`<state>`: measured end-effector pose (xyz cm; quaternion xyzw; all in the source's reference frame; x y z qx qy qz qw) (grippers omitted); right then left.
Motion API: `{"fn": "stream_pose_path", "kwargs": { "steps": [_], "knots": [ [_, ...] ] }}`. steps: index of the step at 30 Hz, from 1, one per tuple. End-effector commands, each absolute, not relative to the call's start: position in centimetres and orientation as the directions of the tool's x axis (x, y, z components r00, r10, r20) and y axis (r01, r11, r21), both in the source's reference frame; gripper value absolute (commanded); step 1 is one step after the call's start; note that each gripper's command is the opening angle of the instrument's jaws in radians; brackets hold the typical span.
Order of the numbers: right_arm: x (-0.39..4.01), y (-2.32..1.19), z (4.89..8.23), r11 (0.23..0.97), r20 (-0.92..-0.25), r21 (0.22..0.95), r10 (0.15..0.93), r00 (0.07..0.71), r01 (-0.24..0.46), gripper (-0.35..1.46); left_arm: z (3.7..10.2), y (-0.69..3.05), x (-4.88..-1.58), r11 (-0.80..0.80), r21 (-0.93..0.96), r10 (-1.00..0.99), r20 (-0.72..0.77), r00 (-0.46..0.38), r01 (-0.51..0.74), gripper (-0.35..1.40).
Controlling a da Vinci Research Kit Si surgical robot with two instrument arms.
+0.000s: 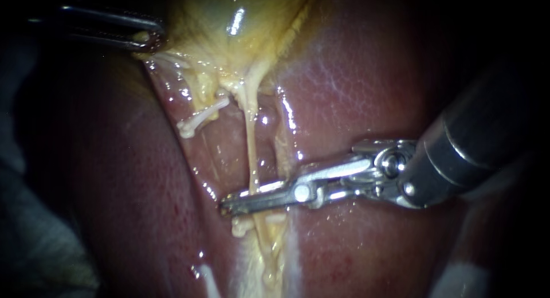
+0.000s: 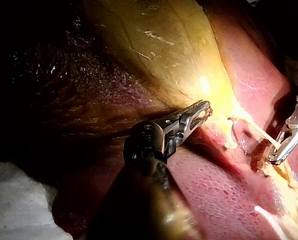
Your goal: Going back first clip right tube
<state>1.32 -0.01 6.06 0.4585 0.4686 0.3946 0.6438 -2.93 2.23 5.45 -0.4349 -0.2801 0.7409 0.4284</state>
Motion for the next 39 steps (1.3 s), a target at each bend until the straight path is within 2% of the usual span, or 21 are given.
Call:
{"fn": "stream_pose_path", "kwargs": {
  "steps": [1, 3, 6, 11, 15, 19, 22, 29, 39],
  "knots": [
    [1.34, -0.04, 6.08, 0.296, -0.270, 0.952, 0.929, 0.254, -0.072, -0.17, 5.45, 2.22, -2.93, -0.476, -0.787, 0.879, -0.404, -0.254, -0.392, -0.35],
    [1.38, -0.07, 6.12, 0.333, -0.306, 0.941, 0.916, 0.257, -0.064, 0.15, 5.45, 2.23, -2.93, -0.476, -0.787, 0.879, -0.404, -0.254, -0.392, -0.35],
    [1.43, -0.12, 6.25, 0.372, -0.346, 0.927, 0.901, 0.261, -0.058, 0.34, 5.45, 2.23, -2.94, -0.476, -0.787, 0.879, -0.404, -0.254, -0.392, -0.35],
    [1.40, -0.08, 6.47, 0.441, -0.415, 0.896, 0.870, 0.265, -0.044, 0.43, 5.45, 2.22, -2.93, -0.476, -0.787, 0.879, -0.404, -0.254, -0.392, -0.35],
    [1.28, -0.04, 6.51, 0.544, -0.519, 0.839, 0.813, 0.265, -0.027, 0.44, 5.45, 2.22, -2.93, -0.476, -0.787, 0.879, -0.404, -0.254, -0.392, -0.35],
    [1.15, -0.07, 6.41, 0.677, -0.656, 0.736, 0.704, 0.272, 0.025, 0.46, 5.45, 2.22, -2.93, -0.476, -0.787, 0.878, -0.404, -0.255, -0.392, -0.35],
    [1.05, -0.08, 6.27, 0.740, -0.723, 0.671, 0.634, 0.273, 0.059, 0.47, 5.45, 2.22, -2.92, -0.476, -0.787, 0.878, -0.404, -0.255, -0.392, -0.35],
    [0.89, -0.06, 6.01, 0.784, -0.774, 0.614, 0.574, 0.269, 0.093, 0.48, 5.45, 2.22, -2.92, -0.476, -0.787, 0.878, -0.404, -0.255, -0.392, -0.35],
    [0.81, -0.07, 6.00, 0.803, -0.789, 0.589, 0.545, 0.284, 0.096, 0.48, 5.44, 2.22, -2.92, -0.476, -0.787, 0.878, -0.404, -0.255, -0.392, -0.35]
  ]
}}
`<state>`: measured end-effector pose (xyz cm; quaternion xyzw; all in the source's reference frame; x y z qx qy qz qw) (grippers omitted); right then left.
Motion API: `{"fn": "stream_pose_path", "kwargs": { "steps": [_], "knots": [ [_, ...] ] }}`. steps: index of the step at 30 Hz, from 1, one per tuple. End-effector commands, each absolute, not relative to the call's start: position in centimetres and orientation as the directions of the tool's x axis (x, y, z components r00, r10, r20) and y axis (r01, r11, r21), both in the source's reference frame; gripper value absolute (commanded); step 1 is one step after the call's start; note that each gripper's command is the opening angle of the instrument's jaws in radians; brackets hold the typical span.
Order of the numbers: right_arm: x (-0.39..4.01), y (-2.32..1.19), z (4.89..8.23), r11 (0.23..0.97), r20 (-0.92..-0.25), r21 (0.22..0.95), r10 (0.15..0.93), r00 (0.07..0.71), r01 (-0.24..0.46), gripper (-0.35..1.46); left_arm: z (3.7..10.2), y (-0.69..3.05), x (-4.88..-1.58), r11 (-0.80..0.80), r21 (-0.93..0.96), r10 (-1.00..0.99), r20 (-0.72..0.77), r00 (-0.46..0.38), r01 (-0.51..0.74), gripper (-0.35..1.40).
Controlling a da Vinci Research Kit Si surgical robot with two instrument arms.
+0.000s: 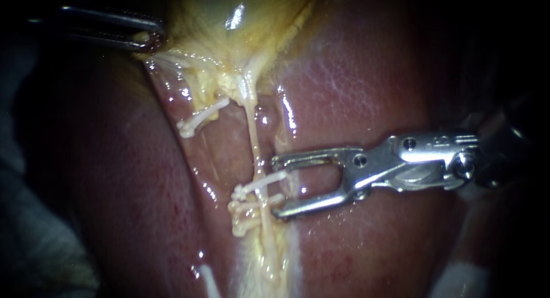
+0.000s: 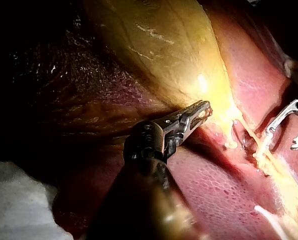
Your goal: Going back first clip right tube
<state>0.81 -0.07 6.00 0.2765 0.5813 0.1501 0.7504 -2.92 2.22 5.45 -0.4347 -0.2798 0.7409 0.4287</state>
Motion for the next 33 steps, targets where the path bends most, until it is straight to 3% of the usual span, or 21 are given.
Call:
{"fn": "stream_pose_path", "kwargs": {
  "steps": [1, 12, 16, 33],
  "knots": [
    [0.81, -0.06, 6.01, 0.808, -0.791, 0.583, 0.538, 0.291, 0.092, 0.48, 5.45, 2.22, -2.92, -0.476, -0.787, 0.878, -0.404, -0.255, -0.392, -0.35],
    [0.39, 0.04, 5.80, 0.896, -0.834, 0.441, 0.390, 0.389, 0.046, 0.49, 5.45, 2.22, -2.92, -0.476, -0.787, 0.878, -0.405, -0.255, -0.392, -0.35],
    [0.22, 0.12, 5.73, 0.907, -0.842, 0.418, 0.369, 0.393, 0.043, 0.49, 5.46, 2.21, -2.94, -0.476, -0.787, 0.878, -0.405, -0.254, -0.393, -0.35],
    [0.08, 0.21, 5.64, 0.912, -0.849, 0.405, 0.354, 0.392, 0.054, 0.49, 5.80, 2.10, -3.38, -0.483, -0.787, 0.874, -0.410, -0.261, -0.383, -0.35]
  ]
}}
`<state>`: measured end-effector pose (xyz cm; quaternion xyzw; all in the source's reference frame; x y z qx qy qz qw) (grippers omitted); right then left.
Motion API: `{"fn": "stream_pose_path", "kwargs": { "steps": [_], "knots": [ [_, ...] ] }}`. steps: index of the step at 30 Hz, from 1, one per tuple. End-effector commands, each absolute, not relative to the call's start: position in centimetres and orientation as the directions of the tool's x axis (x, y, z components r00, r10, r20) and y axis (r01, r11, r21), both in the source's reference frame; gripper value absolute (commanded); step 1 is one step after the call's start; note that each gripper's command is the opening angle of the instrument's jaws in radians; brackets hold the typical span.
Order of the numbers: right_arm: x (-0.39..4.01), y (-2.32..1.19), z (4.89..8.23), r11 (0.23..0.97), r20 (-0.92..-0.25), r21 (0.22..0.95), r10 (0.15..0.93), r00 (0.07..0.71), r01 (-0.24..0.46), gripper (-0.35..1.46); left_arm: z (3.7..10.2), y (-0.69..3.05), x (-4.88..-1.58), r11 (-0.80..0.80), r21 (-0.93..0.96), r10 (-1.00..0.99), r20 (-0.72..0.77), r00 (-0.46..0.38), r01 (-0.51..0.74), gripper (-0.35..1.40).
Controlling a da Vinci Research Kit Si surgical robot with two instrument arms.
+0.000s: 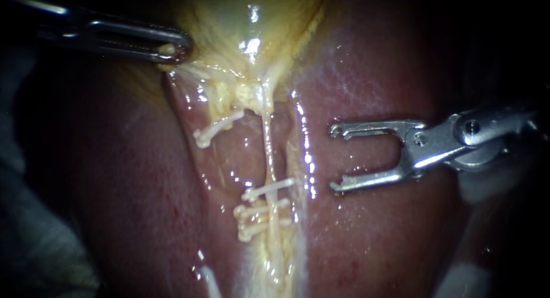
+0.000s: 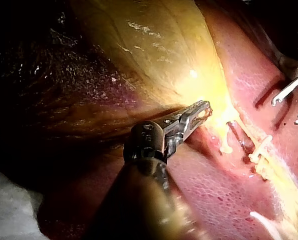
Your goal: Going back first clip right tube
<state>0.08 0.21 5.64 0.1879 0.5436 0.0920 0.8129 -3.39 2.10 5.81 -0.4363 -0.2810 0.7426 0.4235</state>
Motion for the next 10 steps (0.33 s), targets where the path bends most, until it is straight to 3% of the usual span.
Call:
{"fn": "stream_pose_path", "kwargs": {
  "steps": [1, 10],
  "knots": [
    [0.08, 0.21, 5.64, 0.912, -0.849, 0.406, 0.354, 0.392, 0.054, 0.49, 5.83, 2.10, -3.41, -0.484, -0.788, 0.874, -0.409, -0.264, -0.380, -0.35],
    [0.07, 0.21, 5.63, 0.912, -0.849, 0.406, 0.355, 0.392, 0.054, 0.49, 5.84, 2.08, -3.41, -0.485, -0.789, 0.873, -0.410, -0.266, -0.376, -0.35]
  ]
}}
